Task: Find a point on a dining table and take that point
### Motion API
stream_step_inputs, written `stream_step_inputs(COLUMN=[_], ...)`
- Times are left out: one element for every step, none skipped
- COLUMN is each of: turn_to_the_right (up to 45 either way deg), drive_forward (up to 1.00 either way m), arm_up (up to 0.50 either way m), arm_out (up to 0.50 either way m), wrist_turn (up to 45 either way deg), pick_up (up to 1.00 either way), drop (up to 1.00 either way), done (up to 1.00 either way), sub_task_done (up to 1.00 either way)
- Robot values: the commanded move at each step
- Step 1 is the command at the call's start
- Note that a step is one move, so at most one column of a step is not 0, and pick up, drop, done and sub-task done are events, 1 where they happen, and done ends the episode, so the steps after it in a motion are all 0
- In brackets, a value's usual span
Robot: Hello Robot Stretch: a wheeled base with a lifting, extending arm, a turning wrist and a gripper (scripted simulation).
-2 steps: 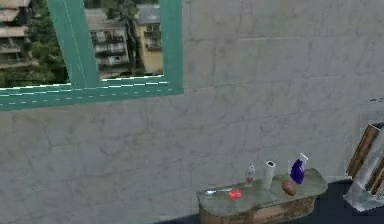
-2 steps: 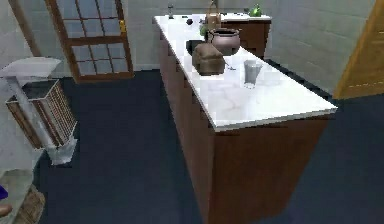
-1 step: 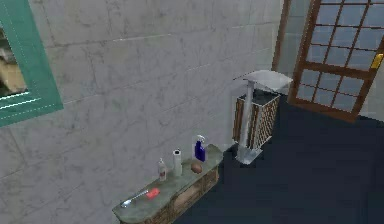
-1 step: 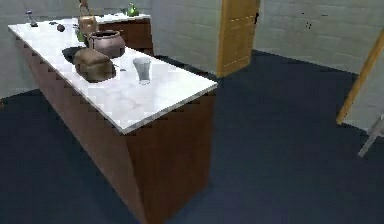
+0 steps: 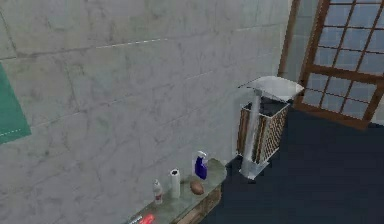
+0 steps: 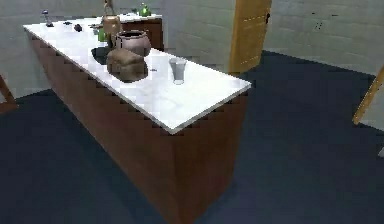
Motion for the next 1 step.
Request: stream_step_inputs(turn_to_the_right=[39.0], drive_forward=[0.0], arm_up=[0.0], arm_out=[0.0], wrist_turn=[0.0], pick_up=[0.0], drop=[0.0], done=[0.0], sub_task_done=[0.0])
